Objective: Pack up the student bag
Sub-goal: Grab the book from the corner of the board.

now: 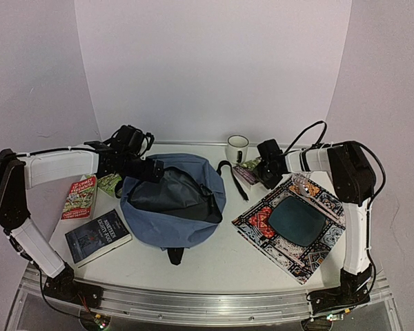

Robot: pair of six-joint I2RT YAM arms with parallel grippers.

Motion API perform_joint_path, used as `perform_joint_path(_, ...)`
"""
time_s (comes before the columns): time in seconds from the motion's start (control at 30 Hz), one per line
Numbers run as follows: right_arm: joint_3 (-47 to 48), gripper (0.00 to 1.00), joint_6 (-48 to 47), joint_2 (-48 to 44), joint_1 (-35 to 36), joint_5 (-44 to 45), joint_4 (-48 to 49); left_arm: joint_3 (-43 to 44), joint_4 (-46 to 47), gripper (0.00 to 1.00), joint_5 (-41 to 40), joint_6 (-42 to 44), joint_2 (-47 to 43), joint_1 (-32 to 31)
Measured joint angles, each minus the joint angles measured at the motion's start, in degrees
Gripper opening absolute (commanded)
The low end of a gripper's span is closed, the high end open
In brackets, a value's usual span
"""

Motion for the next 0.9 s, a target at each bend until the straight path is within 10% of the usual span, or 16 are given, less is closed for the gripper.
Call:
perform_joint_path(0.17, 0.0, 0.00, 1.0, 0.0, -0.4, -0.8, 1.2, 0.0, 0.0, 0.99, -0.2, -0.2, -0.8, 0.0)
perform_joint_path(0.9, -18.3, 0.00, -0.5, -19.7, -0.9, -16.0, 7.3, 1.6, -0.9, 0.99, 3.7, -8.8, -1.4, 0.5)
